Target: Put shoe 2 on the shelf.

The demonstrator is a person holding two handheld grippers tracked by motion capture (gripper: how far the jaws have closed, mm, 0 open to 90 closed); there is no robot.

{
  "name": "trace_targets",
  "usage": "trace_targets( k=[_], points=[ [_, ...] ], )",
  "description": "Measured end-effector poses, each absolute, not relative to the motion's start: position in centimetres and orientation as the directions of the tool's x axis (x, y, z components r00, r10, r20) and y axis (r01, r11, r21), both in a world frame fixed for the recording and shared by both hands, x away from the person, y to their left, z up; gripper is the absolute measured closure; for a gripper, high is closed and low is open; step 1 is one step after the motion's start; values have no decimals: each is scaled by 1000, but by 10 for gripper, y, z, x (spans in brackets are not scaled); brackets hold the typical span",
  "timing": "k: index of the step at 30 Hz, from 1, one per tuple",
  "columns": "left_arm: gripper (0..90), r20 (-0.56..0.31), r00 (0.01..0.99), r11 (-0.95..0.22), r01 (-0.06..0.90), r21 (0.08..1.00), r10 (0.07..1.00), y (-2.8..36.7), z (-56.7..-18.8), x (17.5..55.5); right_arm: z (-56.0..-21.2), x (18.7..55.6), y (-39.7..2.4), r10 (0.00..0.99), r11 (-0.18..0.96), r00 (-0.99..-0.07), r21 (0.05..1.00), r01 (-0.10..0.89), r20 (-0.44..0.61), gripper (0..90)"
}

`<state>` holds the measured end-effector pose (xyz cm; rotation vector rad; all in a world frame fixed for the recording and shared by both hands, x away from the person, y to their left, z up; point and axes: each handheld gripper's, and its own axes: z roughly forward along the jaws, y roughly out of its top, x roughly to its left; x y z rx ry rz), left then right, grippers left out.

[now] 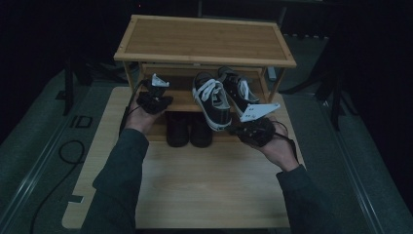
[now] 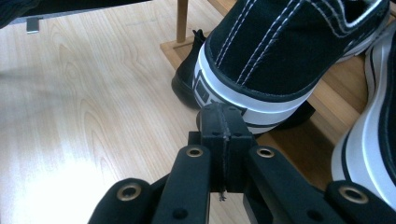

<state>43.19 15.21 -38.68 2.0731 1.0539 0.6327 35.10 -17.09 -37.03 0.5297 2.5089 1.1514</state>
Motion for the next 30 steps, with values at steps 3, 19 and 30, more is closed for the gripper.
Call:
trace_targets(
  k=[3,19,30],
  points=[
    [900,107,550,-417,476,775,828,152,-387,432,-371,351,-165,458,602,-877,776,187,-144,900],
    [900,169,549,-474,479,739,818,146,-383,431,-375,354,-153,447,580,-886,794,183,-123,900],
    [900,128,560,-441,470,764,818,127,-385,434,-375,354,-152,449,578,-886,795,186,-119,900]
  ],
)
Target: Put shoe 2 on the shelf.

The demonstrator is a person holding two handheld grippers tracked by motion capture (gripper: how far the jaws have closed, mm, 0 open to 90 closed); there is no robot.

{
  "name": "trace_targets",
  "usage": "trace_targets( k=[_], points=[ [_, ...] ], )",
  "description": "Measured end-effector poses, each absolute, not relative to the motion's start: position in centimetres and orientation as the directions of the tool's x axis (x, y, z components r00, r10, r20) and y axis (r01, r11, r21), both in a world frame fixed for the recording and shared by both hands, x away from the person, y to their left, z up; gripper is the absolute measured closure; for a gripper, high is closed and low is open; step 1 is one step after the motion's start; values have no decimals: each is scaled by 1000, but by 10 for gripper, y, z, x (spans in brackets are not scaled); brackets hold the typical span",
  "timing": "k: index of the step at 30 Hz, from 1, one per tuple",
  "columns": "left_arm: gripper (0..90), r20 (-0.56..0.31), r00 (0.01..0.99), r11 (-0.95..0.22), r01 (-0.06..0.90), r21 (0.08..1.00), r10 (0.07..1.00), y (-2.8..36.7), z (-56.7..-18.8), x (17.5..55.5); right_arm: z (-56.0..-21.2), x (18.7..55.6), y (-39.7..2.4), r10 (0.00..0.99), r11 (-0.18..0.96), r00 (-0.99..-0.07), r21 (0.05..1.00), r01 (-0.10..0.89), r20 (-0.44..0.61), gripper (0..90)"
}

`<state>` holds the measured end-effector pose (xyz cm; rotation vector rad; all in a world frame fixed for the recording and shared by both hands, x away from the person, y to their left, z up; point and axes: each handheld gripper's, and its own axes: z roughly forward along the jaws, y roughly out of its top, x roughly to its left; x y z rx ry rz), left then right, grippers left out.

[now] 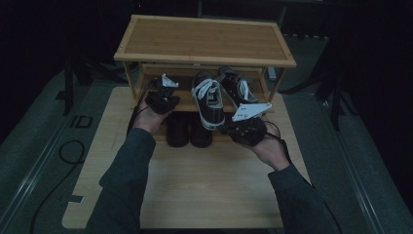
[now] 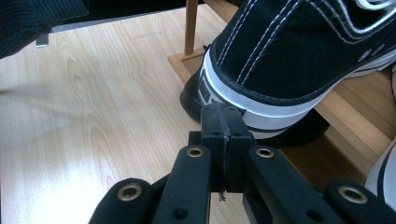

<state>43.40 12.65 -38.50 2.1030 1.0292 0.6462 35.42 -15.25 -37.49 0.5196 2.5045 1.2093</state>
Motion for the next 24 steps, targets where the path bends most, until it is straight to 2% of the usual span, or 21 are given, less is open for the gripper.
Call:
trace_targets(
  k=[9,24],
  points=[
    [900,110,583,-438,460,772,805,111,-386,437,-376,355,-153,449,570,-887,799,190,-110,900],
    [900,100,576,-424,463,778,812,111,-387,436,-378,360,-146,428,547,-900,815,189,-79,900]
  ],
)
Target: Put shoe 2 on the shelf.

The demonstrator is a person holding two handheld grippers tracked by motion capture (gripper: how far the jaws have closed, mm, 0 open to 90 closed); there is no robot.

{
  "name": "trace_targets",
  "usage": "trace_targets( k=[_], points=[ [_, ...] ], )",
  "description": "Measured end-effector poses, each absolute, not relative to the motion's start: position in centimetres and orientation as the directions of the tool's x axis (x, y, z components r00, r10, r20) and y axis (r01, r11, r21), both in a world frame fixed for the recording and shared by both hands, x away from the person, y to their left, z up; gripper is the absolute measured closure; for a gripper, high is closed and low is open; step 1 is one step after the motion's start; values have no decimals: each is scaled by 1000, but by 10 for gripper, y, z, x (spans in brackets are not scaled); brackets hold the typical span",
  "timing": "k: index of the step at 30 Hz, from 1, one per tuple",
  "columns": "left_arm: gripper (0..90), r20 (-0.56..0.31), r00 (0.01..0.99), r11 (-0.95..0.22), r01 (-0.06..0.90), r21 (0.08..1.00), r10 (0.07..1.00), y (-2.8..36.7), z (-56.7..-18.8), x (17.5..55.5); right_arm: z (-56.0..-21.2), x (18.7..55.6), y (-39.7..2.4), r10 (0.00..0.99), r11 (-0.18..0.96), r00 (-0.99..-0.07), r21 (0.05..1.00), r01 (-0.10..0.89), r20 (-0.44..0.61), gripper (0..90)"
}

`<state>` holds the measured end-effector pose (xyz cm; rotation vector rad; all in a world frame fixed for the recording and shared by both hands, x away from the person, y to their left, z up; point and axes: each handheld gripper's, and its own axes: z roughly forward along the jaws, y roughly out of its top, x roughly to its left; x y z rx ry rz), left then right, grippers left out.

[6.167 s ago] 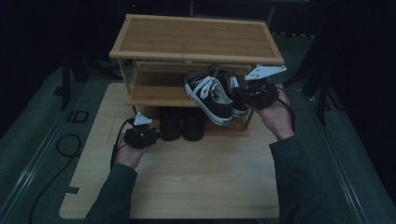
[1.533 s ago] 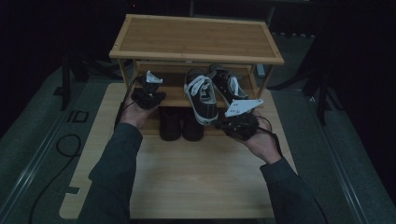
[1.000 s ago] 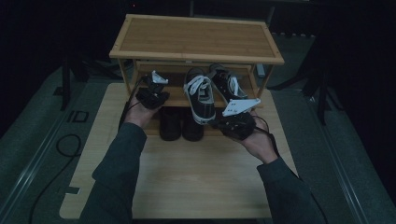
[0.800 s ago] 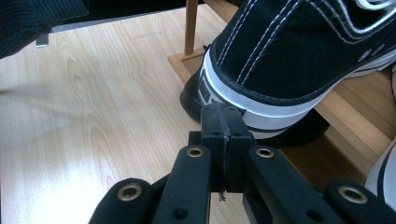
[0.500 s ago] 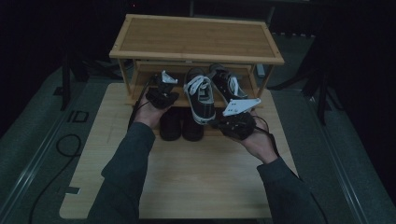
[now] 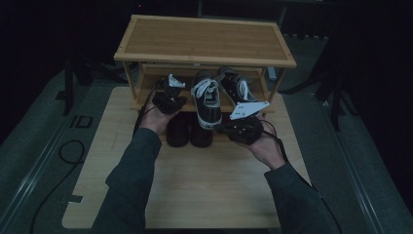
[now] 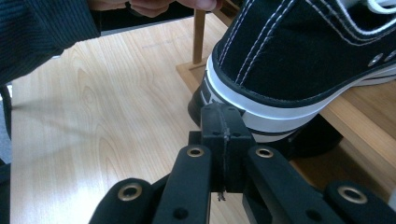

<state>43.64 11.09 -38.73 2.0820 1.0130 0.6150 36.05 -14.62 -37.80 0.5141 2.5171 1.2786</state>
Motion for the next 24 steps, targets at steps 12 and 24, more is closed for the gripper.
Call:
trace_targets(
  k=[12,24],
  points=[
    [900,111,575,-432,461,775,811,110,-387,436,-381,368,-137,422,530,-904,827,186,-67,900],
    [900,121,573,-437,455,776,811,109,-388,435,-386,369,-133,448,545,-886,822,164,-120,900]
  ],
)
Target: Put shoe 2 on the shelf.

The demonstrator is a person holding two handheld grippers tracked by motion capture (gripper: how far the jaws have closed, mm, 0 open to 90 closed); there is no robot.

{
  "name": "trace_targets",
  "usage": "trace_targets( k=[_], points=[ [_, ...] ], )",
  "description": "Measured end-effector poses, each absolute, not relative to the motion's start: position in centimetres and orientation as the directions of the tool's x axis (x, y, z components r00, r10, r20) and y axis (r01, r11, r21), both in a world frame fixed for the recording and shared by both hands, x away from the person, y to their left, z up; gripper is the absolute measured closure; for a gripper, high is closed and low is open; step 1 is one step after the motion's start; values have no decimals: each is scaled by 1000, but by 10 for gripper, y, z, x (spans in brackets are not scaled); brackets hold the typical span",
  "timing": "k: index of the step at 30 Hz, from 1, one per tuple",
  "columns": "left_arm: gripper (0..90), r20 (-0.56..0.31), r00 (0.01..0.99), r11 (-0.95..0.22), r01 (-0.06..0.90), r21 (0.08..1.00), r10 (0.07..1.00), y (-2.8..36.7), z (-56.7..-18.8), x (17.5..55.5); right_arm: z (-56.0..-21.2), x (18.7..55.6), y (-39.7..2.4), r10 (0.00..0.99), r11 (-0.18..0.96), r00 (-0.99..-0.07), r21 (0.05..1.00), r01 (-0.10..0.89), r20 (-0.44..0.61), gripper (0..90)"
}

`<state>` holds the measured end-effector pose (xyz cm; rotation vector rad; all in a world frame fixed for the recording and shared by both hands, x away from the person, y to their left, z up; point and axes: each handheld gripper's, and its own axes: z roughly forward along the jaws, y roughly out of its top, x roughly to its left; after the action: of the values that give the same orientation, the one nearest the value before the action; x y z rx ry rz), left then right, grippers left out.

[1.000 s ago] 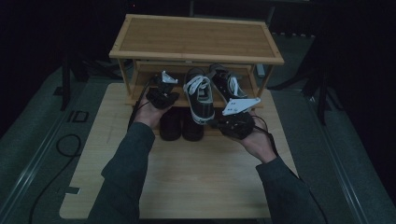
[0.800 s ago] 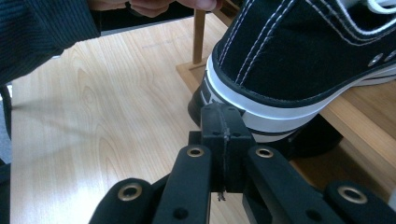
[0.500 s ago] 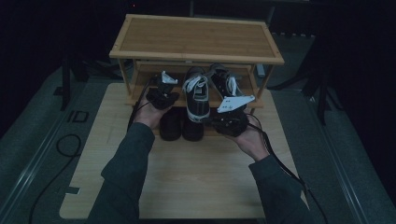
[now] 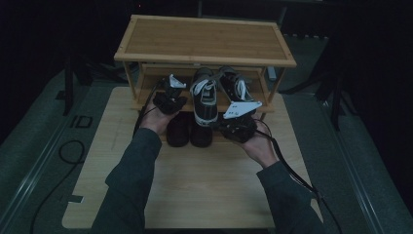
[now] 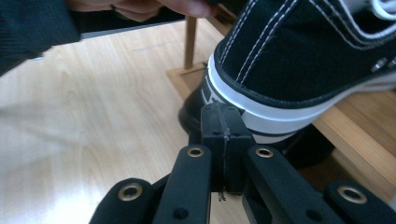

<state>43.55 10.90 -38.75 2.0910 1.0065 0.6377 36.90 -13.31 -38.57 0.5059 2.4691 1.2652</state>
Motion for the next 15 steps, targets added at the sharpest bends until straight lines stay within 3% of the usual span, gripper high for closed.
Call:
trace_targets(
  k=[15],
  points=[
    [900,113,571,-431,458,778,813,110,-388,436,-385,375,-126,453,536,-882,830,152,-131,900]
  ],
)
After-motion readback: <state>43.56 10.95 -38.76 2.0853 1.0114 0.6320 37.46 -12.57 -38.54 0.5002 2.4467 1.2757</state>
